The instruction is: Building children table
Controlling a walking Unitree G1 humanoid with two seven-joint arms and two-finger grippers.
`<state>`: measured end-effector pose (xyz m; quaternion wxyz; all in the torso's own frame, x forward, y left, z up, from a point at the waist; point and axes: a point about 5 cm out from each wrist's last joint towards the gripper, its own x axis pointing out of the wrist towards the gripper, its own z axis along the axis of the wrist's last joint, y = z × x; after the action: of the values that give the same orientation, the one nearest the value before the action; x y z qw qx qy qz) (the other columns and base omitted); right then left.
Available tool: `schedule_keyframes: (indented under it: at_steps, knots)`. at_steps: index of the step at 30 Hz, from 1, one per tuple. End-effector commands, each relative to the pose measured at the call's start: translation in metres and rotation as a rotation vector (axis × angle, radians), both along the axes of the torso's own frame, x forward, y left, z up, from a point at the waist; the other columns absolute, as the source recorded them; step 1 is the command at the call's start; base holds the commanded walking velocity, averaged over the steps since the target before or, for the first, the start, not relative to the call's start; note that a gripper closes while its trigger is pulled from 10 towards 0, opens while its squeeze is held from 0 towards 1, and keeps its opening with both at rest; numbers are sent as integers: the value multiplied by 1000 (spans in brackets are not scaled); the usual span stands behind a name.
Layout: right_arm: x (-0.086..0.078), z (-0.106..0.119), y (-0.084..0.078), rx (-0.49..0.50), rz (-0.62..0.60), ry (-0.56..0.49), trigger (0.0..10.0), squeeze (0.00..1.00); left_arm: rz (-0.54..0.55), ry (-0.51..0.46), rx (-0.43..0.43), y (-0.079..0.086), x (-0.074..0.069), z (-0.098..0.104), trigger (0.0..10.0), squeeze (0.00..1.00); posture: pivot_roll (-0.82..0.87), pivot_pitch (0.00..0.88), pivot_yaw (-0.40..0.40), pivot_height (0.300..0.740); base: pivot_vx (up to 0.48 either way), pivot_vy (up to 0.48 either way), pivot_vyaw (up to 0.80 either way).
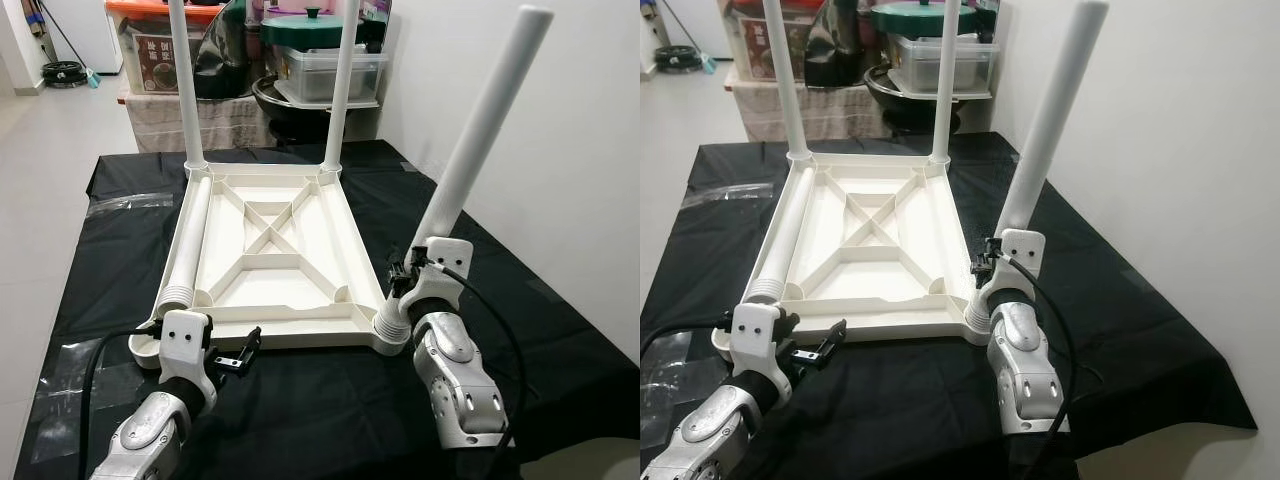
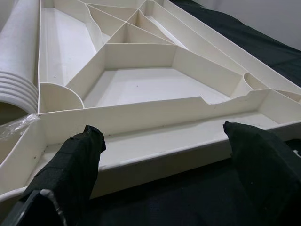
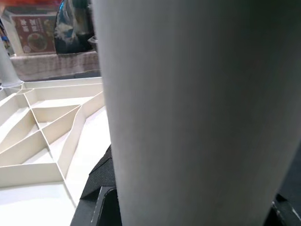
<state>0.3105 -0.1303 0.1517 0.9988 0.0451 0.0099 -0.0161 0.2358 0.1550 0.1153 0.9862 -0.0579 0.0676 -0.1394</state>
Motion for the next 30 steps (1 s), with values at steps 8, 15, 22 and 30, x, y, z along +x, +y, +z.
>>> schedule_keyframes:
  at_steps: [8, 15, 22, 30]
  knots:
    - [-5, -44, -29, -49, -273, 240, 10000, 0, -8, 11, 12, -1, 0, -3, 10000, 0, 114, 0, -80, 740, 0, 0, 0]
    - [-7, -50, -49, -44, -451, 287, 10000, 0, -3, 10, 12, -1, 1, -3, 10000, 0, 116, 0, -84, 740, 0, 0, 0]
    - [1, -35, -40, -9, -410, 234, 10000, 0, -3, 8, 14, -1, 0, -2, 10000, 0, 120, 0, -86, 740, 0, 0, 0]
    - [14, 80, -2, 25, 61, -162, 10000, 0, -10, 9, 12, 0, 1, -2, 10000, 0, 105, 0, -72, 740, 0, 0, 0]
